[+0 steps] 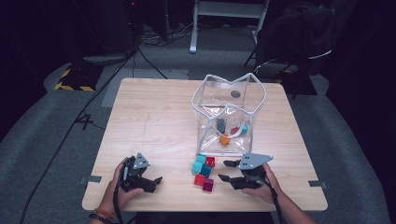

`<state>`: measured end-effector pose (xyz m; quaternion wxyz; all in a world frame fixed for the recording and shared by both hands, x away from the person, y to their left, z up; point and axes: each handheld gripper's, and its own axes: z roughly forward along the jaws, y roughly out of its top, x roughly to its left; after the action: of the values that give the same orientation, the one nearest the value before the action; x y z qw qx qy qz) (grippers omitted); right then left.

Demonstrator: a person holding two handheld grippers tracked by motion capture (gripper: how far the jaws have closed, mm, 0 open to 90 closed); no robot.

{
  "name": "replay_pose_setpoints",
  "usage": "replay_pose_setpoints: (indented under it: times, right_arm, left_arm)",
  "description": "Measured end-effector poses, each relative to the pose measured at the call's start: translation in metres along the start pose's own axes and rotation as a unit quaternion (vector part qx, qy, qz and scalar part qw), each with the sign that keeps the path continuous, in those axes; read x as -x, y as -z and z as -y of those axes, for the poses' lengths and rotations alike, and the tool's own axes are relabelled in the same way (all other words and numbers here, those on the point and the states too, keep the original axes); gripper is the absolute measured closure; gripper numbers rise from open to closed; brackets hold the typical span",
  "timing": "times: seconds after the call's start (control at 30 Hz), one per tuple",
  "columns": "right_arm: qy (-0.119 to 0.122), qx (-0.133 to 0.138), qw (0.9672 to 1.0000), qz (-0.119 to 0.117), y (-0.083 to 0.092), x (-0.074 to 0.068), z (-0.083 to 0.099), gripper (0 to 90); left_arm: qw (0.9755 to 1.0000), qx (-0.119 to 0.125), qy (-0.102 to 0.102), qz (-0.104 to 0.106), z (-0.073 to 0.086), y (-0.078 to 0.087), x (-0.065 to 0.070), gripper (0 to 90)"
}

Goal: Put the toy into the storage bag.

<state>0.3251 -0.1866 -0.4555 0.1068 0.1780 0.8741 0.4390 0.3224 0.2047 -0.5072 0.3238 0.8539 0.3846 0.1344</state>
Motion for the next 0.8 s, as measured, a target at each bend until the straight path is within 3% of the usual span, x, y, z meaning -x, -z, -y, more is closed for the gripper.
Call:
replay_pose_setpoints:
  times: [0.4, 0.67, 0.8]
  right_arm:
    - [0.002, -0.03, 0.9991, -0.03, -0.035, -0.019, 0.014, 43.2]
    - [-0.004, -0.041, 0.9985, -0.036, -0.052, -0.021, 0.019, 40.4]
    - [0.011, -0.047, 0.9985, -0.028, -0.054, -0.026, 0.02, 40.5]
  left_arm:
    - [1.0, 0.0, 0.0, 0.0, 0.0, 0.0, 0.0, 0.3]
    - [1.0, 0.0, 0.0, 0.0, 0.0, 0.0, 0.0, 0.3]
    - [1.0, 0.0, 0.0, 0.0, 0.0, 0.0, 0.0, 0.3]
